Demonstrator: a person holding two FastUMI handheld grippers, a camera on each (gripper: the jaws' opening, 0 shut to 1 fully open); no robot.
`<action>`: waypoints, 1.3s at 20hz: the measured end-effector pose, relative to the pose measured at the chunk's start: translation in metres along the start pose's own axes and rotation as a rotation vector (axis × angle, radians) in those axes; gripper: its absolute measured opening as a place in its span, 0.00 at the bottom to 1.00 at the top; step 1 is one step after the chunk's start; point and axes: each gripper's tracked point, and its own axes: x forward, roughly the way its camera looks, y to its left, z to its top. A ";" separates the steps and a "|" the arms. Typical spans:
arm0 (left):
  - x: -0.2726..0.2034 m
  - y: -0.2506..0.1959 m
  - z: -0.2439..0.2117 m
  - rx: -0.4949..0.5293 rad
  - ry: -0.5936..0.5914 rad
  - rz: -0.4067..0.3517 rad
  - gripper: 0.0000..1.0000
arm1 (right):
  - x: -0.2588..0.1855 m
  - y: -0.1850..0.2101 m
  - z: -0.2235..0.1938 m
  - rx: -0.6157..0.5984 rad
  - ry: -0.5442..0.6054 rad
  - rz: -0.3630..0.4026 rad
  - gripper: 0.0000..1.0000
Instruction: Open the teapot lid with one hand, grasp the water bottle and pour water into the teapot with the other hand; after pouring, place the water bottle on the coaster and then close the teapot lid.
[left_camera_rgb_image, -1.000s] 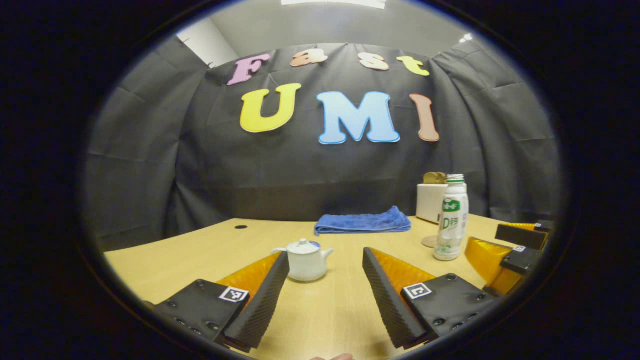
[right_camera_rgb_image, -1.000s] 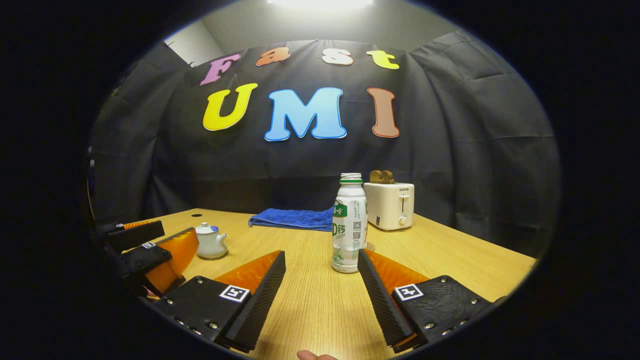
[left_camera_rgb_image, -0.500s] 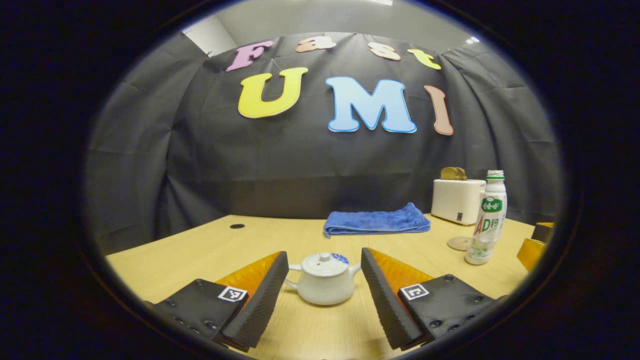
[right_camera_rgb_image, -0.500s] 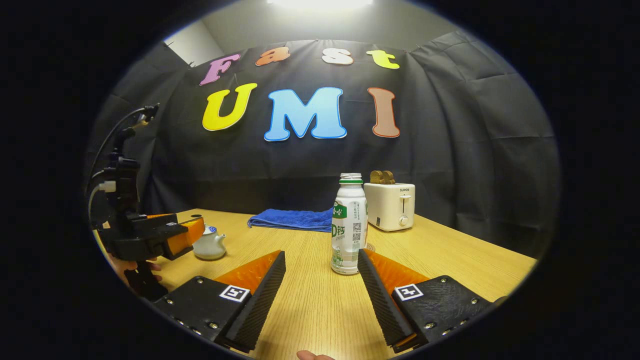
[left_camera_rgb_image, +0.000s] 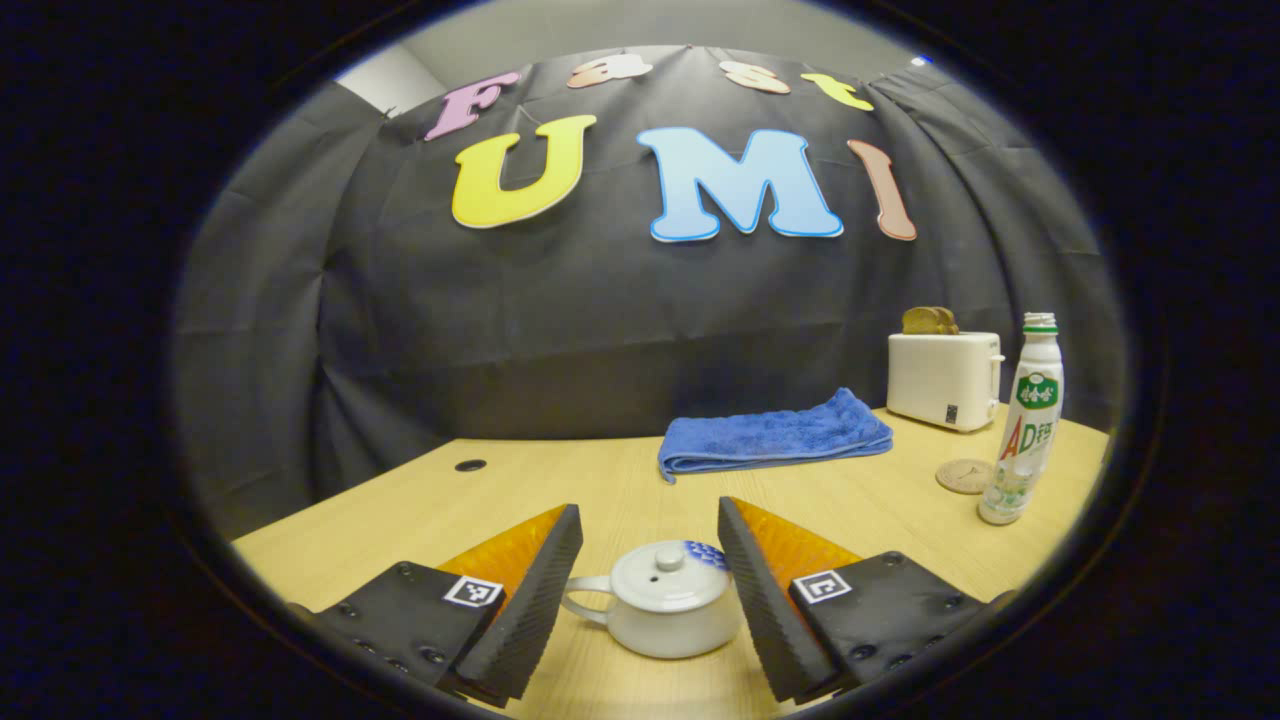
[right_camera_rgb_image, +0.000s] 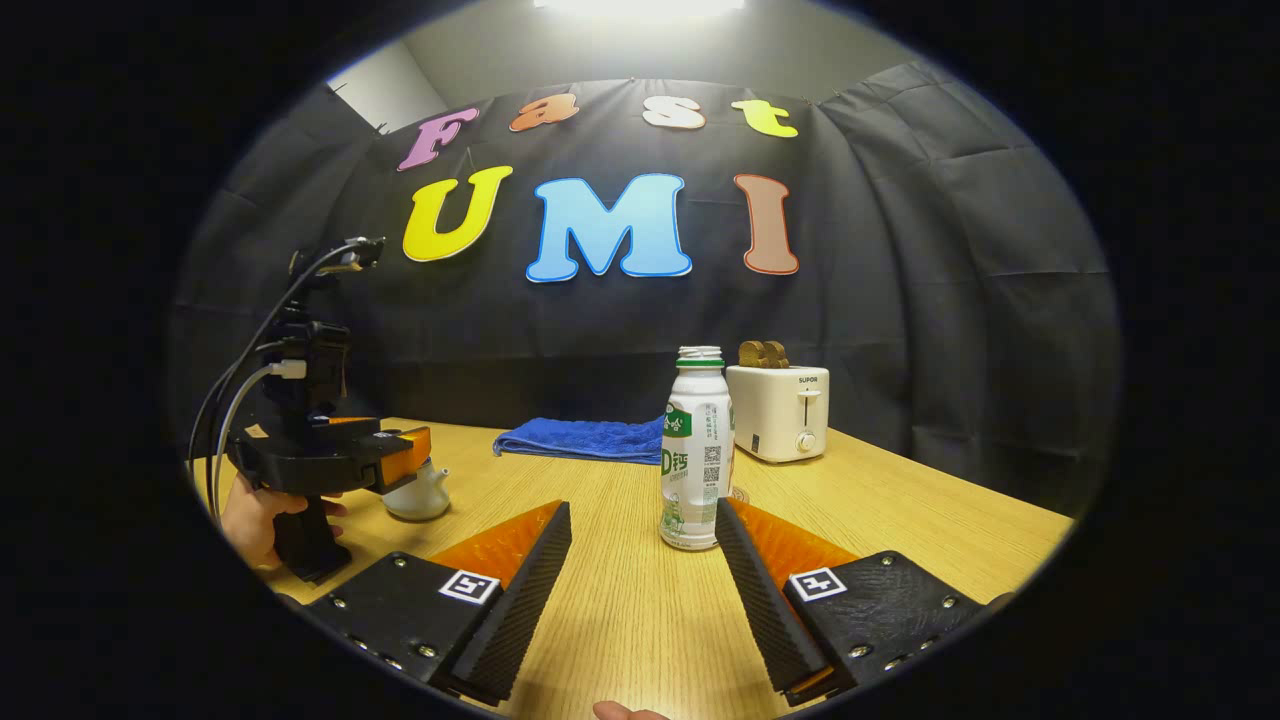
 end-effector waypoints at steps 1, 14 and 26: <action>0.004 0.004 -0.006 -0.009 0.019 0.013 0.94 | 0.000 0.000 0.000 0.000 0.000 0.000 0.90; 0.014 -0.009 -0.004 -0.008 0.031 -0.051 0.14 | 0.002 0.001 0.001 0.001 -0.002 0.008 0.90; -0.012 -0.015 0.037 -0.097 -0.087 -0.122 0.18 | 0.023 -0.024 0.026 -0.021 -0.057 -0.016 0.90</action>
